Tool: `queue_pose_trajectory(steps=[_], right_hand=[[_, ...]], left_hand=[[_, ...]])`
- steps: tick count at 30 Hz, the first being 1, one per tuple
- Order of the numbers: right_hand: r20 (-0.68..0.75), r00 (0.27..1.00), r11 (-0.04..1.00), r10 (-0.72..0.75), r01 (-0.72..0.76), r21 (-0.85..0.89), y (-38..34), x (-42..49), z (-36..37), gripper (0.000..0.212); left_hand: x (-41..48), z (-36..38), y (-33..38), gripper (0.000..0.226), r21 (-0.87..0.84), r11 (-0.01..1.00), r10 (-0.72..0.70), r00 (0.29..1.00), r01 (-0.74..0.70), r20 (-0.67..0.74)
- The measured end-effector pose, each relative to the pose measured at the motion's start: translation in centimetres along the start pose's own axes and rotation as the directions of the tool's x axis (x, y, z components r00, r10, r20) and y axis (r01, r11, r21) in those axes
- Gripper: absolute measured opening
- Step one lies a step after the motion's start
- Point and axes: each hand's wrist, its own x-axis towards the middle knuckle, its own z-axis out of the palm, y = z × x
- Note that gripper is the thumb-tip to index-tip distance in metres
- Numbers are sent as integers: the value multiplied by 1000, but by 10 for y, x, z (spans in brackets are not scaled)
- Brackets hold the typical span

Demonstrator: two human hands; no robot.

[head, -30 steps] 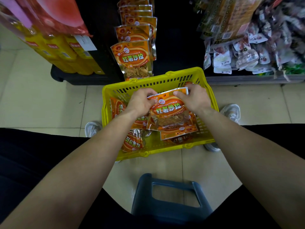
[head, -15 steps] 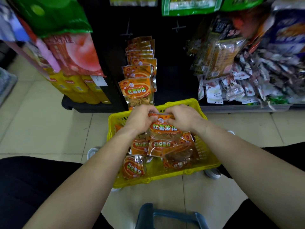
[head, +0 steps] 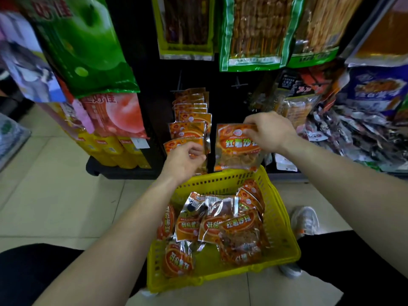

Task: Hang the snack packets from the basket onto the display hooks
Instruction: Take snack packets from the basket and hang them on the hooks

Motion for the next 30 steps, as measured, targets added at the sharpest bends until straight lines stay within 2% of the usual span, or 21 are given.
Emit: queue_pose_trajectory(steps=[3, 10, 17, 24, 27, 30], right_hand=[[-70, 996, 998, 56, -55, 13, 11, 26, 6, 19], [-116, 984, 991, 135, -137, -10, 40, 80, 61, 26], [-99, 985, 988, 144, -148, -39, 66, 137, 115, 25], [24, 988, 988, 153, -152, -9, 97, 217, 156, 17], [0, 985, 985, 174, -174, 15, 103, 246, 167, 25], [-28, 989, 988, 147, -148, -35, 109, 272, 176, 26]], left_hand=[[15, 4, -5, 19, 46, 999, -28, 999, 26, 25], [59, 42, -27, 23, 79, 993, -95, 989, 87, 116], [120, 103, -52, 40, 64, 990, -136, 971, 126, 197], [200, 179, -63, 64, 78, 976, -216, 949, 203, 232], [240, 190, -66, 71, 86, 967, -252, 947, 239, 201], [273, 195, -73, 77, 138, 958, -276, 942, 253, 190]])
